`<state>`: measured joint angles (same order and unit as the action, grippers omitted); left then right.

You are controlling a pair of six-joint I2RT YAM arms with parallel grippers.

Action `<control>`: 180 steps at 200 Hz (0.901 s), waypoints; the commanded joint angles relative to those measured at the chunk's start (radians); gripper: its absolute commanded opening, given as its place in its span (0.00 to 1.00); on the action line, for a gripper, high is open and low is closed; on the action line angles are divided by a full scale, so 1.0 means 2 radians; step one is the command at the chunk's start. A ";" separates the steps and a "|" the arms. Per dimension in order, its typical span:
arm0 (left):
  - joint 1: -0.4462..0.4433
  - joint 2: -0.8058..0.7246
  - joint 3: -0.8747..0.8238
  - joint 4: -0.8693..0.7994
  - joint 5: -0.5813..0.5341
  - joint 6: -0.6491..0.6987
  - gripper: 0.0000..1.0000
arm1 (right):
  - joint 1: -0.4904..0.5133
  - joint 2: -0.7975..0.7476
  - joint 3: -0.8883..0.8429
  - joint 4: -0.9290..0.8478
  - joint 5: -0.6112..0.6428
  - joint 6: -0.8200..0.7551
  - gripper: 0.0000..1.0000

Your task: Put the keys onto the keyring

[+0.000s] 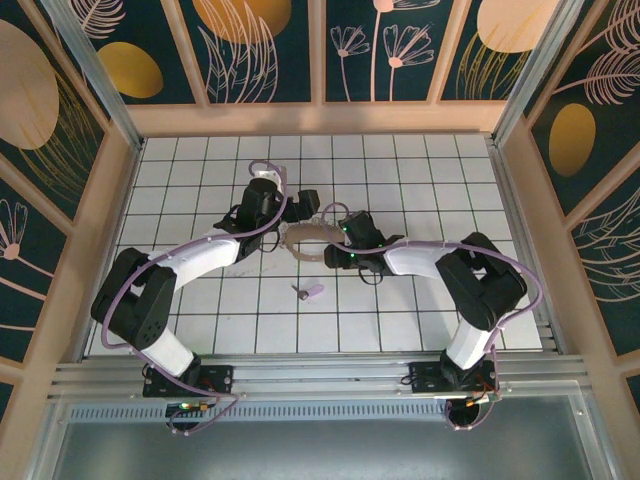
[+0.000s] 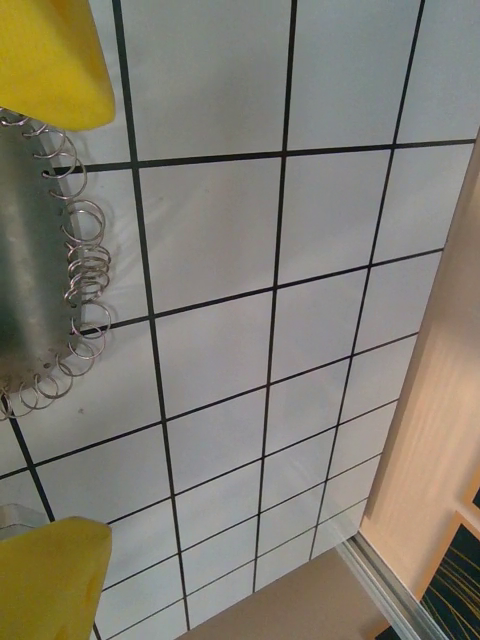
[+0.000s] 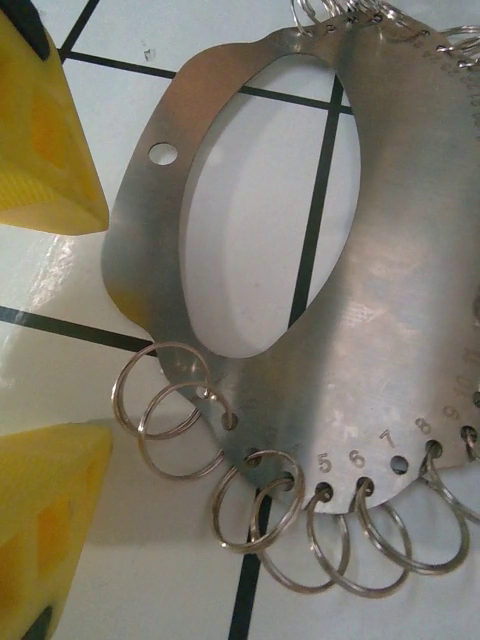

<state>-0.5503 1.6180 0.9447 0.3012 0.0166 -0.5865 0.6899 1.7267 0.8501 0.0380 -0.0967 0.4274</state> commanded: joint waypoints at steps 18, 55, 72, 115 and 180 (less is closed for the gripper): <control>0.002 -0.012 0.011 -0.007 -0.005 0.011 0.99 | -0.011 0.016 0.029 0.000 0.003 -0.016 0.53; 0.002 -0.013 0.011 -0.008 -0.006 0.012 0.99 | -0.017 0.024 0.042 -0.008 0.006 -0.026 0.53; 0.002 -0.013 0.011 -0.009 -0.007 0.013 0.99 | -0.018 0.026 0.046 -0.009 0.008 -0.028 0.53; 0.002 -0.010 0.011 -0.008 -0.005 0.014 0.99 | -0.020 0.022 0.041 -0.012 0.016 -0.033 0.53; 0.003 -0.008 0.025 -0.009 -0.004 0.015 0.99 | -0.028 0.018 0.031 -0.010 0.022 -0.035 0.53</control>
<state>-0.5503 1.6180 0.9733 0.2840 0.0166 -0.5758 0.6418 1.7645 0.9146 0.0330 -0.0719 0.3725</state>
